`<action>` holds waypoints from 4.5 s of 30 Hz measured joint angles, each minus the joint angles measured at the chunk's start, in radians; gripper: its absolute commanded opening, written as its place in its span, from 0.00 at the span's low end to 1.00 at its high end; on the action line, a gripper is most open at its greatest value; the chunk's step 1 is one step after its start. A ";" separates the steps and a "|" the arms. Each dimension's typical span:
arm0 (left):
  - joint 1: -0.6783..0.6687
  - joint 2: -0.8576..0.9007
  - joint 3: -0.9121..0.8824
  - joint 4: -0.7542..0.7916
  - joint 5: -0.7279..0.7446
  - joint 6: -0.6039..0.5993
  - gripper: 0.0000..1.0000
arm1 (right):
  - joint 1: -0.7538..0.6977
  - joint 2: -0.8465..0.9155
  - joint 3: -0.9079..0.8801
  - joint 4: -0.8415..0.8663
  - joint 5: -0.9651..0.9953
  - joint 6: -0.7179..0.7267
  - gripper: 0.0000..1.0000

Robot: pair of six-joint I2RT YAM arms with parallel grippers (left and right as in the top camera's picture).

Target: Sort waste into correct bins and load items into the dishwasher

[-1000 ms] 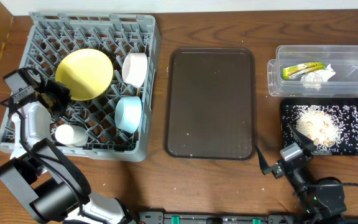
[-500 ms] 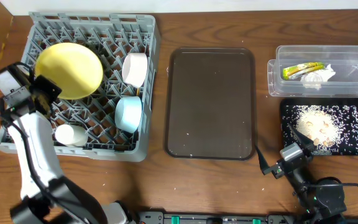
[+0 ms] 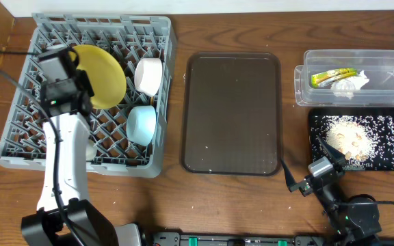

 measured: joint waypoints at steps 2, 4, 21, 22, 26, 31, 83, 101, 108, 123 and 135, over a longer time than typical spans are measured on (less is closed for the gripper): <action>-0.035 0.000 0.000 0.014 -0.054 0.037 0.08 | 0.000 0.000 0.000 0.000 0.000 0.000 0.99; -0.062 0.000 0.000 0.018 -0.098 0.074 0.08 | 0.000 0.000 0.000 0.000 0.000 0.000 0.99; -0.075 0.000 0.000 -0.074 -0.233 -0.002 0.43 | 0.000 0.000 0.000 0.001 0.000 0.000 0.99; -0.060 0.000 0.000 -0.110 -0.215 -0.068 0.43 | 0.000 0.000 0.000 0.000 0.000 0.000 0.99; 0.077 0.003 0.000 -0.185 0.019 -0.306 0.44 | 0.000 0.000 0.000 0.000 0.000 0.000 0.99; 0.230 0.016 0.000 -0.257 0.319 -0.518 0.44 | 0.000 0.000 0.000 0.000 0.000 0.000 0.99; 0.331 0.195 0.007 -0.283 0.547 -0.601 0.32 | 0.000 0.000 0.000 0.000 0.000 0.000 0.99; 0.332 0.060 0.005 -0.236 0.520 -0.529 0.08 | 0.000 0.000 0.000 0.000 0.000 0.000 0.99; 0.307 -0.051 0.005 -0.239 0.419 -0.495 0.08 | 0.000 0.000 0.000 0.000 0.000 0.000 0.99; 0.323 0.154 0.005 -0.296 0.573 -0.553 0.48 | 0.000 0.000 0.000 0.000 0.000 0.000 0.99; 0.332 0.166 0.003 -0.208 0.610 -0.555 0.08 | 0.000 0.000 0.000 0.000 0.000 0.000 0.99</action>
